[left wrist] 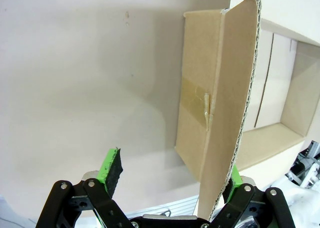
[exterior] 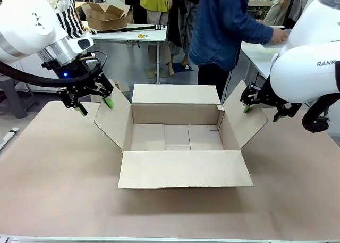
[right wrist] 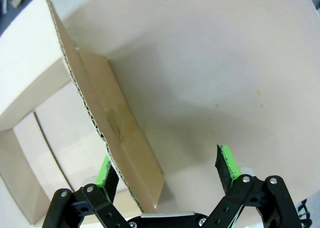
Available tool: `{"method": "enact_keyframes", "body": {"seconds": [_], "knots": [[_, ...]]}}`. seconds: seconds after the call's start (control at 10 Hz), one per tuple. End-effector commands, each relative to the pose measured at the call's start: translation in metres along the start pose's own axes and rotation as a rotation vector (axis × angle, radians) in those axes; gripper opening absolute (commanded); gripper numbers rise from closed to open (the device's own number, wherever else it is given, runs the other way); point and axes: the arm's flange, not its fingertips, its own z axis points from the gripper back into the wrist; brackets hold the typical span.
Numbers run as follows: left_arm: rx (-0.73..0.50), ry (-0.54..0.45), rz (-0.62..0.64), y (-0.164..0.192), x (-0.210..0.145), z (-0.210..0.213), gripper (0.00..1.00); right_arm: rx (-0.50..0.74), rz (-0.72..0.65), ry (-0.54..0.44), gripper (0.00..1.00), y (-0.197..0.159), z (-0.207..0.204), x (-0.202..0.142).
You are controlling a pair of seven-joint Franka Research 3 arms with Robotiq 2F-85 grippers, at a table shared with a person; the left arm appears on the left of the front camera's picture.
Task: Pack the gift set into the box.
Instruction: Lift both hands away from the flaps of the Package Box.
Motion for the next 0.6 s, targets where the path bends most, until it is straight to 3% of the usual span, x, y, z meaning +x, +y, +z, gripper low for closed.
{"method": "enact_keyframes", "body": {"seconds": [0.0,0.5], "knots": [[0.022,-0.003,0.013,-0.001,-0.0003,0.0017,1.0,-0.004,-0.012,-0.002,1.0,0.0016,0.0019,0.0012],[0.022,-0.003,0.013,-0.001,-0.0003,0.0017,1.0,-0.004,-0.012,-0.002,1.0,0.0016,0.0019,0.0012]]}}
